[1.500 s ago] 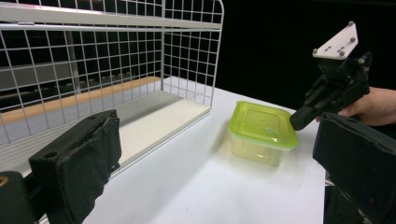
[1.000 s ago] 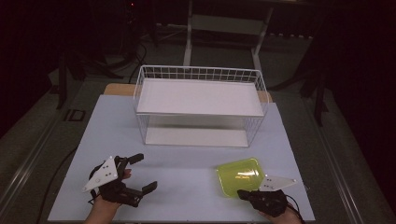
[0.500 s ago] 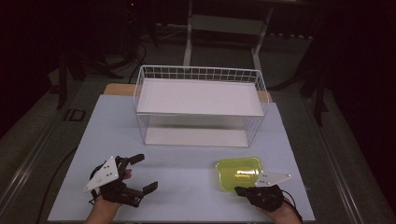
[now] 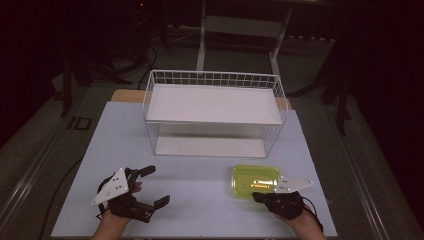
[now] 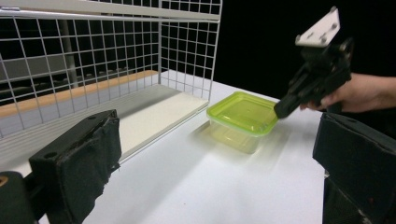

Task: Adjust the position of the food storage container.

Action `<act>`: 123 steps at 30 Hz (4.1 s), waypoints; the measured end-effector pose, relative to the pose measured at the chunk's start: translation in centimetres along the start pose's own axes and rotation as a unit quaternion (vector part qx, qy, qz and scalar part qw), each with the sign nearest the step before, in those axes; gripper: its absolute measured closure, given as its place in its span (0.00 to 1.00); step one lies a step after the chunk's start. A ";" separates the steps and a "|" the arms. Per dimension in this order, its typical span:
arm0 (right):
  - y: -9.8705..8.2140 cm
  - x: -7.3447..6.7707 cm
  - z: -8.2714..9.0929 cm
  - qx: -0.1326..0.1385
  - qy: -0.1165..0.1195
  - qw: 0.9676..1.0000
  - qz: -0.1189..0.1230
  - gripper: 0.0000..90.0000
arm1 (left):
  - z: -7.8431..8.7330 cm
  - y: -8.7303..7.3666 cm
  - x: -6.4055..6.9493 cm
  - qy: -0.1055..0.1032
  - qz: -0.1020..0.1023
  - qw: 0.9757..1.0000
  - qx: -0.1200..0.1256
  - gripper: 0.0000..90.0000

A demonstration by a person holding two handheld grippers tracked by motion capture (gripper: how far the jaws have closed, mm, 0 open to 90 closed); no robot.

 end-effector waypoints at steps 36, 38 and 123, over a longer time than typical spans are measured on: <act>-3.3 7.0 4.7 0.009 -0.124 0.990 -0.063 1.00 | -0.4 -0.4 -0.1 -0.002 0.006 1.000 -0.010 0.02; -3.1 7.0 4.6 0.011 -0.121 0.991 -0.064 1.00 | -0.4 -0.4 -0.1 -0.003 0.005 1.000 -0.010 0.02; 4.9 2.8 -5.3 0.018 -0.038 0.999 0.022 0.76 | -1.0 -1.0 0.4 -0.002 -0.002 0.999 -0.050 0.02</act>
Point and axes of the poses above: each handheld gripper's, and its own axes: z roughly backward along the jaws, y roughly out of its top, x roughly to its right, the point moved 3 cm from there along -z, roughly forward along the jaws, and after that the axes turned 12 degrees about y, right-handed, at the moved point
